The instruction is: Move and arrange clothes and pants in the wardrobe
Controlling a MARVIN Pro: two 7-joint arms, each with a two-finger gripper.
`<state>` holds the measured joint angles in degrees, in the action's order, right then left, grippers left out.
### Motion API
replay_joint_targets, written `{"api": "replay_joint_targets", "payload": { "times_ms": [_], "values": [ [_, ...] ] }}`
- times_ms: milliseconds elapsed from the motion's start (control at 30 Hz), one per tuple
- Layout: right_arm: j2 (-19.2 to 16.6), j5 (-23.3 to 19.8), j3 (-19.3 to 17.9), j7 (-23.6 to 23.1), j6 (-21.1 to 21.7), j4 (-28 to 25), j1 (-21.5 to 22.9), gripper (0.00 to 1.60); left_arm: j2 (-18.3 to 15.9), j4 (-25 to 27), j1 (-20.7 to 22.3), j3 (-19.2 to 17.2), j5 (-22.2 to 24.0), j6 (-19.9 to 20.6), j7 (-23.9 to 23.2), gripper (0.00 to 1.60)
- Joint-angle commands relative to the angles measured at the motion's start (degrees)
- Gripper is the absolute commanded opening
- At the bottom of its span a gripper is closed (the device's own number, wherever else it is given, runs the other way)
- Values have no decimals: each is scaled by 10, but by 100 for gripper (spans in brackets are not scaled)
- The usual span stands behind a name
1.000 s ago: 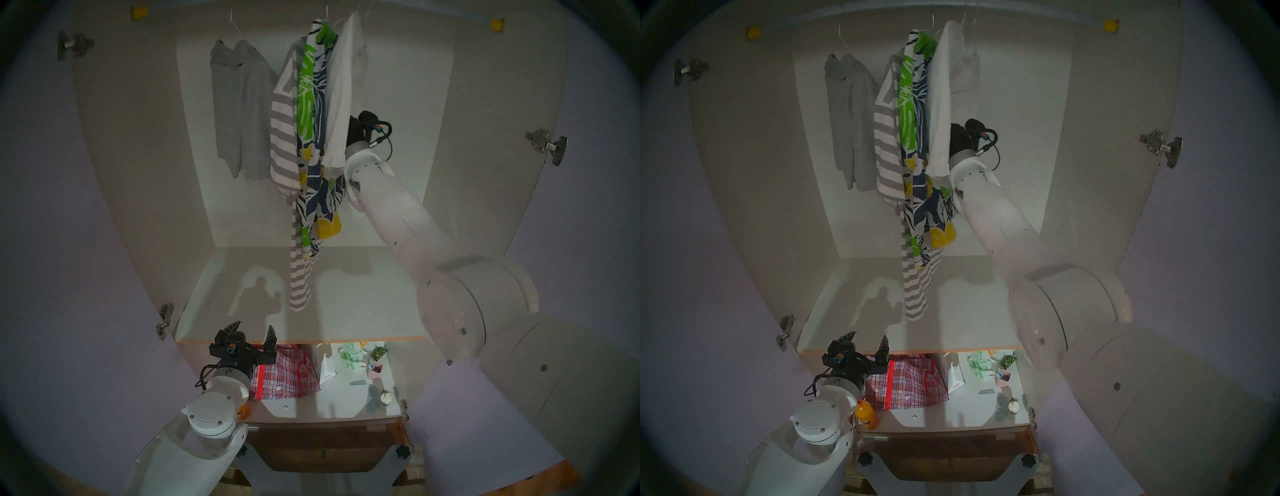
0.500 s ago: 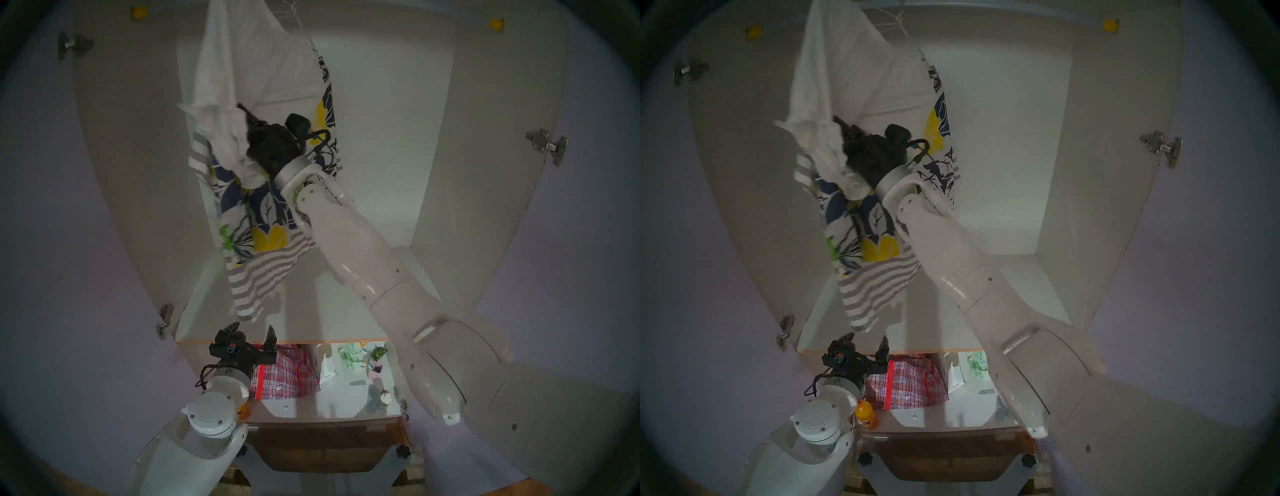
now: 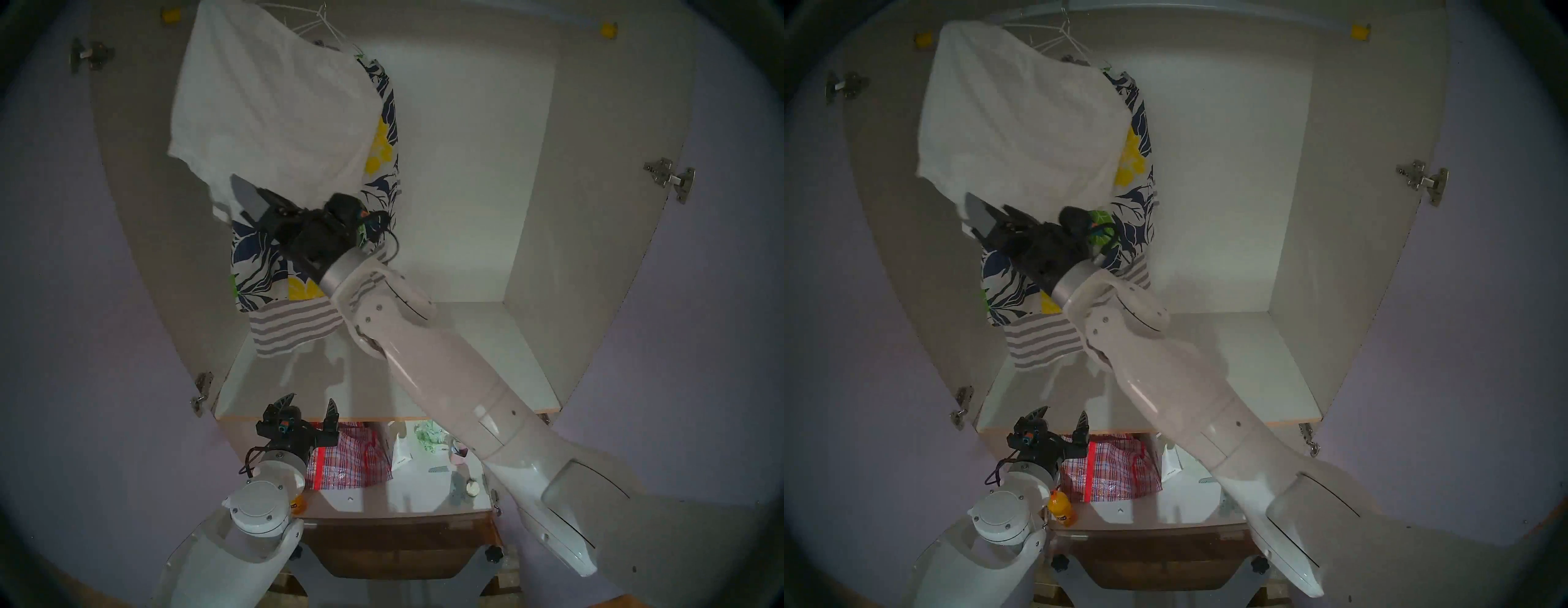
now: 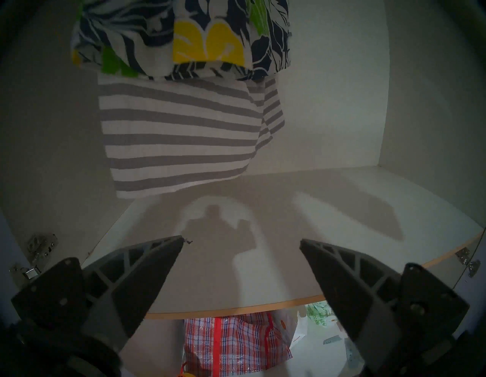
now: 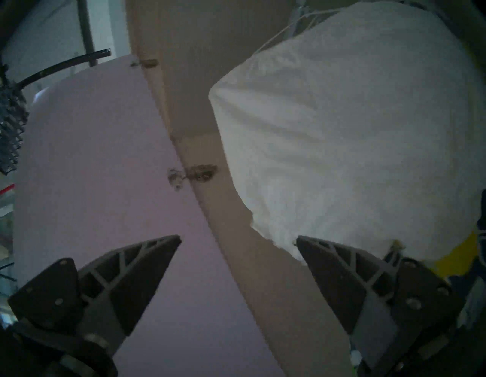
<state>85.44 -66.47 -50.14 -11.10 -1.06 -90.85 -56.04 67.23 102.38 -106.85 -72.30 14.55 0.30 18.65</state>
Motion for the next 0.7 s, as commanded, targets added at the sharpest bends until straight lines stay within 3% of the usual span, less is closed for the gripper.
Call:
{"api": "replay_joint_targets", "payload": {
  "times_ms": [0,200,533,633,667],
  "values": [
    [0,-24,-26,5,-8,-3,-11,160,1,16,5,-1,-1,-10,-1,160],
    [-8,-44,-67,-1,-4,-10,-22,160,0,16,5,-1,-1,-10,-1,160],
    [-46,-70,-158,-55,0,-25,-41,160,0,16,6,0,0,-10,0,160],
    [-101,-93,-151,-112,73,2,-6,160,-1,15,6,0,0,-9,1,160],
    [-114,-100,-145,-118,76,12,5,160,-1,15,6,0,0,-9,1,160]
  ]
}}
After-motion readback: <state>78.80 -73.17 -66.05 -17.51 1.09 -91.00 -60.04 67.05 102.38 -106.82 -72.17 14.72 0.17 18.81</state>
